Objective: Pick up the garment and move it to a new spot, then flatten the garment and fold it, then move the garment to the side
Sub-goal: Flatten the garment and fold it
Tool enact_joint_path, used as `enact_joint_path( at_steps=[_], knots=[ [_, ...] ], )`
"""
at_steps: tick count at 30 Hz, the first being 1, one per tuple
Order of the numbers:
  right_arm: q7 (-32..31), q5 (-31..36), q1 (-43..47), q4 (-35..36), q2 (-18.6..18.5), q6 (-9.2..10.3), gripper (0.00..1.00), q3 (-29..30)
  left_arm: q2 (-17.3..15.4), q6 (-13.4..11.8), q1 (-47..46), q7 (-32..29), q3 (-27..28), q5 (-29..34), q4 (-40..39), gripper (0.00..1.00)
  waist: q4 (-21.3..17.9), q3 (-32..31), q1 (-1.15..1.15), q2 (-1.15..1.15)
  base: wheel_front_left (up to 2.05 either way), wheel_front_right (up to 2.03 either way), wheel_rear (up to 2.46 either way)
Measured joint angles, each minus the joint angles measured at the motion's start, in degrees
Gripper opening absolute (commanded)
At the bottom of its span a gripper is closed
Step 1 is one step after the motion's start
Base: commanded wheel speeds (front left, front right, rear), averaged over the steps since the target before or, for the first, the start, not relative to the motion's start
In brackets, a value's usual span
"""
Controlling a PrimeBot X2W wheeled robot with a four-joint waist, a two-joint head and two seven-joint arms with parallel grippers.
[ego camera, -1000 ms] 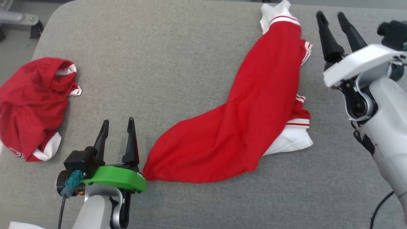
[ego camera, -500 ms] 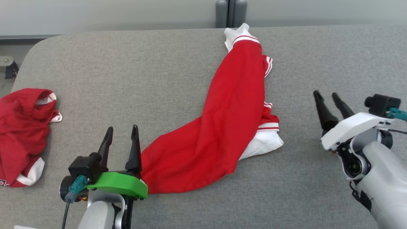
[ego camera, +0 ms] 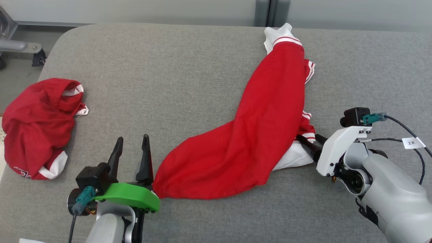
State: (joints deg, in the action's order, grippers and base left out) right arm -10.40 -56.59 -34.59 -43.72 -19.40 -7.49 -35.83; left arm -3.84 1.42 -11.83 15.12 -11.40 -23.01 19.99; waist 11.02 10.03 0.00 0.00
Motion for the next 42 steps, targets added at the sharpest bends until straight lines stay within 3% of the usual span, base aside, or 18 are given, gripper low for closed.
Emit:
enact_joint_path(
  at_steps=[1, 2, 3, 9, 14, 24, 29, 30, 31, 32, 42],
  knots=[
    [-0.44, -0.33, -0.04, 0.07, 0.11, 0.00, 0.60, -0.31, 0.03, 0.00, 0.00, 0.00, 0.02, 0.00, 0.02, 1.00, 0.11, -0.02, 0.00, 0.00, 0.00, 0.00, 0.00],
    [-0.66, -0.55, -0.04, 0.24, 0.25, 0.00, 0.39, -0.64, 0.08, 0.00, 0.01, 0.00, 0.07, -0.01, 0.04, 1.00, 0.16, -0.09, 0.00, 0.00, 0.00, 0.00, 0.00],
    [-0.68, -0.96, -0.04, 0.36, 0.36, 0.00, 0.00, -0.88, 0.13, -0.01, 0.02, 0.00, 0.12, -0.01, 0.05, 1.00, 0.13, -0.16, 0.00, 0.00, 0.00, 0.00, 0.00],
    [3.28, -1.79, 0.05, 2.49, -0.30, -0.04, 0.00, -1.14, 0.22, -0.19, 0.15, 0.00, 0.49, -0.07, 0.29, 1.00, -1.11, -0.63, 0.00, 0.00, 0.00, 0.00, 0.00],
    [6.44, -3.19, -0.94, 6.22, -4.33, -0.03, 0.00, 1.40, -0.33, -0.18, 0.57, 0.01, 0.86, 0.01, 0.41, 1.00, -3.39, -1.44, 0.00, 0.00, 0.00, 0.00, 0.00],
    [-1.38, -5.45, 1.44, 10.42, -14.27, -0.03, 0.00, 5.81, -0.58, -0.42, 0.62, 0.01, 0.52, 0.04, 0.15, 1.00, -8.41, -1.75, 0.00, 0.00, 0.00, 0.00, 0.00],
    [-2.48, -4.82, 2.83, 8.18, -15.63, -0.04, 0.00, 8.33, -0.59, -0.41, -0.05, 0.01, 0.21, 0.04, 0.24, 1.00, -9.22, -0.08, 0.00, 0.00, 0.00, 0.00, 0.00],
    [-1.87, -4.09, 2.92, 6.77, -15.59, -0.04, 0.10, 9.05, -0.58, -0.38, -0.17, 0.01, 0.15, 0.03, 0.38, 1.00, -9.29, 0.25, 0.00, 0.00, 0.00, 0.00, 0.00],
    [-1.18, -3.72, 2.94, 5.61, -15.43, -0.03, 0.50, 9.80, -0.58, -0.34, -0.29, 0.01, 0.10, 0.03, 0.49, 1.00, -9.33, 0.51, 0.00, 0.00, 0.00, 0.00, 0.00],
    [-0.36, -3.36, 2.97, 4.43, -14.94, -0.01, 1.00, 10.54, -0.57, -0.34, -0.46, 0.01, 0.00, 0.03, 0.58, 1.00, -9.36, 0.76, 0.00, 0.00, 0.00, 0.00, 0.00],
    [13.88, 2.74, 2.91, 1.79, -10.32, -0.01, 1.00, 16.74, -0.69, -0.18, -0.57, 0.01, -0.11, 0.03, 1.75, 1.00, -9.33, -1.03, 0.00, 0.00, 0.00, 0.00, 0.00]
  ],
)
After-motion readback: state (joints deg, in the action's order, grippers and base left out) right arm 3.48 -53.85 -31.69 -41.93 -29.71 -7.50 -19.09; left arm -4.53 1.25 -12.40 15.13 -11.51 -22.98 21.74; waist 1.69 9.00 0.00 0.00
